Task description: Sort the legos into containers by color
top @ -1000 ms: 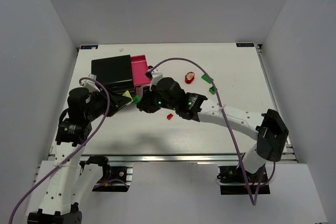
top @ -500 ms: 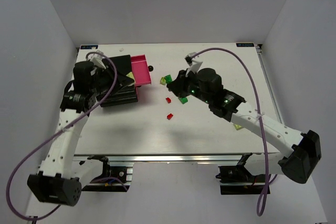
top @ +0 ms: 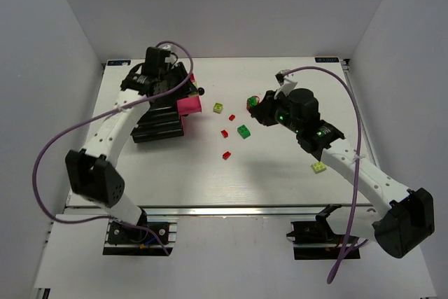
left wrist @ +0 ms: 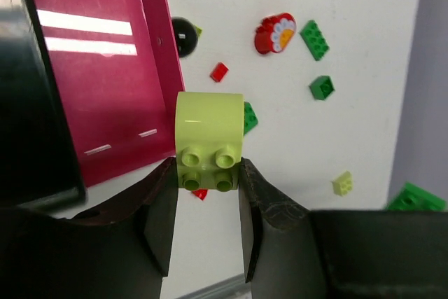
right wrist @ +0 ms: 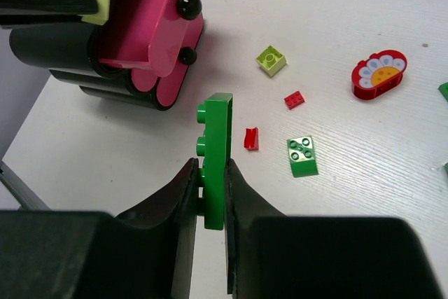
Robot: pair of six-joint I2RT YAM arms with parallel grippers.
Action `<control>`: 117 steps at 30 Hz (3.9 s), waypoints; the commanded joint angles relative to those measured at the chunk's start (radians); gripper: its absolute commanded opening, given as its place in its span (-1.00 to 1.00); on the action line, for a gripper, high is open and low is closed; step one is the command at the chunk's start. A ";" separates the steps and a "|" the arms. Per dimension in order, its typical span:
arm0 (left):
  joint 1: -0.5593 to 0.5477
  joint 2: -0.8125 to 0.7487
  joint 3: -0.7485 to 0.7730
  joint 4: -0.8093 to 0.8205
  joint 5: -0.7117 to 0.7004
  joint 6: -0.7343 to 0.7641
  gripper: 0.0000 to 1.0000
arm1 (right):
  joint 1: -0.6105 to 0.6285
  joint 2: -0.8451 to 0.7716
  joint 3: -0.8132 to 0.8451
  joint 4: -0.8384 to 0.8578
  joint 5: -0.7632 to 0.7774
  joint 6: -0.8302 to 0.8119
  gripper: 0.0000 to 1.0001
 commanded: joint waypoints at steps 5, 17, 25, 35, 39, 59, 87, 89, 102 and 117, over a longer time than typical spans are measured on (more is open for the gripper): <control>-0.052 0.236 0.334 -0.208 -0.308 0.067 -1.00 | -0.077 -0.069 -0.027 0.045 -0.089 -0.017 -1.00; -0.052 0.366 0.490 -0.294 -0.426 0.081 -0.56 | -0.147 -0.087 -0.046 0.038 -0.175 -0.015 -1.00; -0.052 0.398 0.541 -0.294 -0.380 0.093 0.11 | -0.178 -0.086 -0.053 0.040 -0.210 -0.017 -1.00; -0.052 0.317 0.517 -0.253 -0.311 0.110 -0.18 | -0.221 -0.075 -0.056 0.040 -0.251 -0.051 -1.00; -0.052 0.141 0.360 -0.094 -0.098 0.170 -0.82 | -0.239 -0.043 -0.055 0.048 -0.224 -0.180 -1.00; -0.295 0.032 -0.091 0.121 0.035 0.231 0.19 | -0.264 0.286 0.045 -0.158 -0.064 -0.598 -1.00; -0.378 0.564 0.312 0.057 -0.513 0.323 0.56 | -0.364 0.490 0.094 -0.282 -0.148 -0.655 0.17; -0.378 0.593 0.341 0.037 -0.545 0.351 0.56 | -0.377 0.477 0.098 -0.291 -0.179 -0.652 0.19; -0.333 0.775 0.535 -0.039 -0.630 0.400 0.68 | -0.528 0.243 0.071 -0.336 -0.615 -0.773 0.42; -0.293 0.884 0.619 -0.050 -0.570 0.420 0.57 | -0.638 0.135 0.026 -0.307 -0.791 -0.775 0.39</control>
